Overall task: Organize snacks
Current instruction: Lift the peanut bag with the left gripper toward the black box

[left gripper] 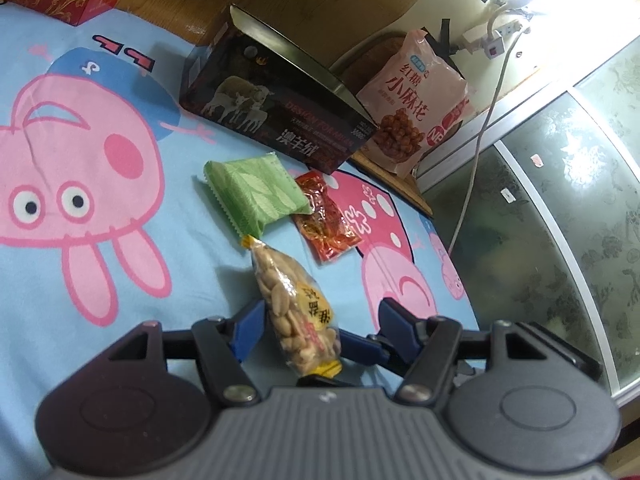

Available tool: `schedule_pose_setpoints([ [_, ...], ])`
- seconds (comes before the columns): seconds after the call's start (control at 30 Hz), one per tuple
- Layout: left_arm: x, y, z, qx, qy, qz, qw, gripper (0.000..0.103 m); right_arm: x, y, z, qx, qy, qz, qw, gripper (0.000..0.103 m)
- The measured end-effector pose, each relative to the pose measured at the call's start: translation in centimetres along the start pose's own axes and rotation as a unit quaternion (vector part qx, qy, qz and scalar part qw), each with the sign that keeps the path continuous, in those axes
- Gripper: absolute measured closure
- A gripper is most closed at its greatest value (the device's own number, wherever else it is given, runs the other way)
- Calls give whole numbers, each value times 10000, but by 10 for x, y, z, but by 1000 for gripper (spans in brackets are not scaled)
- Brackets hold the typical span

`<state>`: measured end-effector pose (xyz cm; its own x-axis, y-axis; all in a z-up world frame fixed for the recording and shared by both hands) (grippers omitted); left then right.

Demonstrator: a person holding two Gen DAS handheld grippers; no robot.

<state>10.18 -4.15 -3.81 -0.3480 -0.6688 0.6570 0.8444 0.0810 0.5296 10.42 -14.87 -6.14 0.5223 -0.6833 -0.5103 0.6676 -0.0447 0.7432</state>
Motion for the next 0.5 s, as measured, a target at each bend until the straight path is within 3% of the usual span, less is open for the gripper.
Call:
schedule_pose_setpoints([
  [0.17, -2, -6, -11, -205, 110, 42, 9997, 63, -5, -1, 1, 91, -134, 230, 9996, 46],
  [0.37, 22, 14, 7, 109, -8, -293, 9995, 65, -17, 18, 17, 487, -142, 534, 9973, 46],
  [0.5, 36, 53, 8, 299, 45, -564, 9979, 65, -20, 52, 19, 739, -169, 861, 9934, 46],
])
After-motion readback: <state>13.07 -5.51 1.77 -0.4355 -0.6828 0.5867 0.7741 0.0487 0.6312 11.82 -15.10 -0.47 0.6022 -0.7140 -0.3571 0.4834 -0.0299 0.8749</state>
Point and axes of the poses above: each gripper's, at about its wrist camera, not at the fingertips, and z roughly against the way its jaws point, x to its right, y to its top, the point moved 9 cm from there along -z, roughly the way its jaws point, and after that the axes turned 5 degrees about -z, right-handed, at the moved point
